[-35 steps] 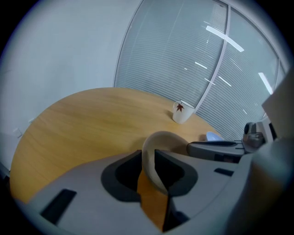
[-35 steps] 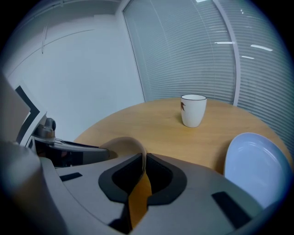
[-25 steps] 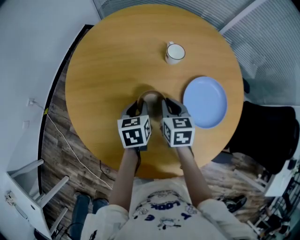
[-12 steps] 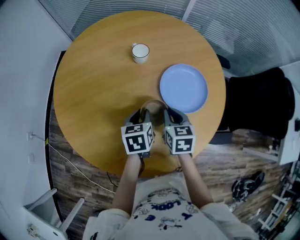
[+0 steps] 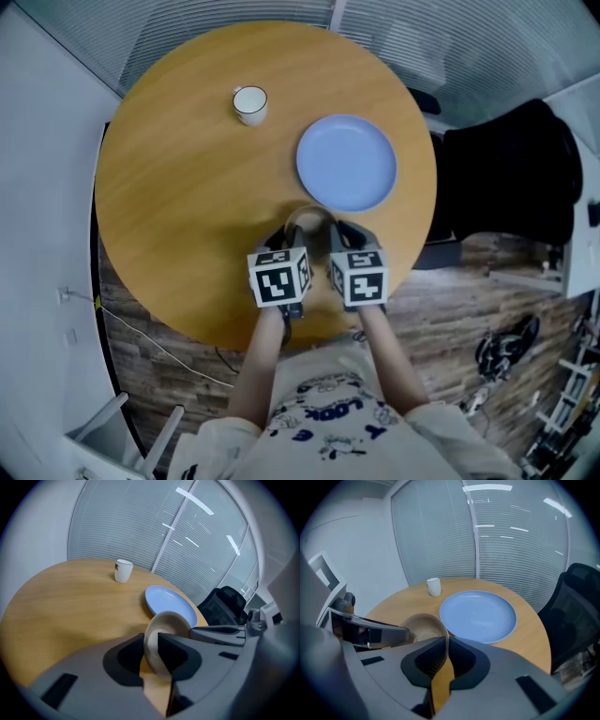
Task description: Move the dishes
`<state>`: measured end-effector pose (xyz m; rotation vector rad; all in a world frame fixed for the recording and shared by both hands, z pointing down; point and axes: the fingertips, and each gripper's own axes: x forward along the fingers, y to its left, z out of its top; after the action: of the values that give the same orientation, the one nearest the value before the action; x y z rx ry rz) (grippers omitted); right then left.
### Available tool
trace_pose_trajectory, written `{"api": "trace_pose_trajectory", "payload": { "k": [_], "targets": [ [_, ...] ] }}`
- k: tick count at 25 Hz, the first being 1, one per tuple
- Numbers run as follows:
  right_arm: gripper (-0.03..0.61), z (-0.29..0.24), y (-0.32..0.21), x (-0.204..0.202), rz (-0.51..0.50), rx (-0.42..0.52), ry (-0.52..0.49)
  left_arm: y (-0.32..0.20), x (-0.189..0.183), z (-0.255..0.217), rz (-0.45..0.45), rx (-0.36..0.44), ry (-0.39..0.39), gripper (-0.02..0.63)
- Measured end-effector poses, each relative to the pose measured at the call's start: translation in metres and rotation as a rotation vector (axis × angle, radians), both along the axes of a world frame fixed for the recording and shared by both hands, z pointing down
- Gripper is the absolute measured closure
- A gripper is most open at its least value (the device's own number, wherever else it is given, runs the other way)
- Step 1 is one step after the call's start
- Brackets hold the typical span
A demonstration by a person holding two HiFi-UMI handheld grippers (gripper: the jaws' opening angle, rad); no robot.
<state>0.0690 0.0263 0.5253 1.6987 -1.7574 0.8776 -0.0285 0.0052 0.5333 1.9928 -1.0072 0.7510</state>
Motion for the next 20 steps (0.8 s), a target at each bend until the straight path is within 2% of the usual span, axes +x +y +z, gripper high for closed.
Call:
{"api": "trace_pose_trajectory", "payload": {
  "k": [8, 15, 20],
  "targets": [
    [0.555, 0.017, 0.005, 0.014, 0.032, -0.075, 0.000, 0.009, 0.016, 0.020, 0.029, -0.075, 0.009, 0.529],
    [0.555, 0.023, 0.004, 0.019, 0.042, -0.098, 0.004, 0.007, 0.022, 0.023, 0.035, -0.079, 0.022, 0.529],
    [0.555, 0.027, 0.002, 0.023, 0.035, -0.099, 0.016, 0.010, 0.023, 0.027, 0.008, -0.099, 0.046, 0.529]
  ]
}}
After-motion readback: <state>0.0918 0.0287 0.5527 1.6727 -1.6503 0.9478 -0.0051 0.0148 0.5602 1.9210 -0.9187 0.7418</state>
